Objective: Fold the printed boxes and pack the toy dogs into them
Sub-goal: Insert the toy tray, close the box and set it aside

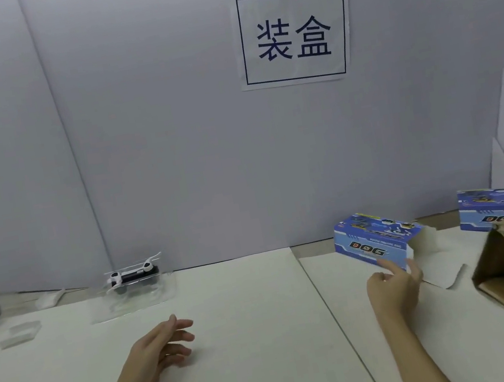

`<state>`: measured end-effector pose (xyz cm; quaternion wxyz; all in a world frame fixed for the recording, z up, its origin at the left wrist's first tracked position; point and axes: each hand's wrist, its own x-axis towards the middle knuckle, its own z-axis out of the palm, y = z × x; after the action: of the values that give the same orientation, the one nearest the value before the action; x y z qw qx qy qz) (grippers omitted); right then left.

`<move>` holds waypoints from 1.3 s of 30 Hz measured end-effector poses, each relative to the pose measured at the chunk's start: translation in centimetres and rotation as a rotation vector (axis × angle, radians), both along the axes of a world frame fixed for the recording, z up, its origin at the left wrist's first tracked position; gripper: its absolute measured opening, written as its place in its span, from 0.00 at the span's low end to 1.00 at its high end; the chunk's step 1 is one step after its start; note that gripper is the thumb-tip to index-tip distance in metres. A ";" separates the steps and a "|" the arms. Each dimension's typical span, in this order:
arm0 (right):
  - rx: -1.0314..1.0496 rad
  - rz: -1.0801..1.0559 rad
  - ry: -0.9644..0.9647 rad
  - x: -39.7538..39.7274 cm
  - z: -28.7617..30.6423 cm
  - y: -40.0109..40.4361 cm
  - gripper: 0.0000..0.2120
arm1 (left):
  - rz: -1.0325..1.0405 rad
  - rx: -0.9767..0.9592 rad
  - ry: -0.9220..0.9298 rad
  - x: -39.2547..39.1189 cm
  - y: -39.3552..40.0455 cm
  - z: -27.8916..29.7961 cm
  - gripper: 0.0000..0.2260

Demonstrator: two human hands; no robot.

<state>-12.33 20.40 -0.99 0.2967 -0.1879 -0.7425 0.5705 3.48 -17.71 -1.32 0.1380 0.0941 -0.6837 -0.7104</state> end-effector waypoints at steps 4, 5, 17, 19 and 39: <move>-0.122 -0.055 0.074 -0.6 -0.5 1.4 0.15 | 0.006 -0.006 0.002 0.4 0.4 0.3 0.19; -0.156 -0.039 0.064 -0.8 -0.5 1.8 0.15 | 0.002 -0.006 0.002 0.5 0.3 0.3 0.20; -0.040 0.200 0.097 -0.6 1.0 -1.0 0.10 | -0.017 -0.009 0.004 0.7 0.7 0.7 0.19; -0.014 0.222 0.162 0.2 2.0 -1.7 0.09 | 0.001 -0.011 0.001 0.8 0.9 0.8 0.19; -0.163 1.025 0.288 10.1 6.4 -12.9 0.11 | -0.151 0.251 0.112 1.7 5.8 4.1 0.28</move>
<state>-2.22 7.48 5.42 0.0638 0.2563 -0.6442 0.7178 5.22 -11.87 2.74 0.1094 0.0192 -0.5861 -0.8026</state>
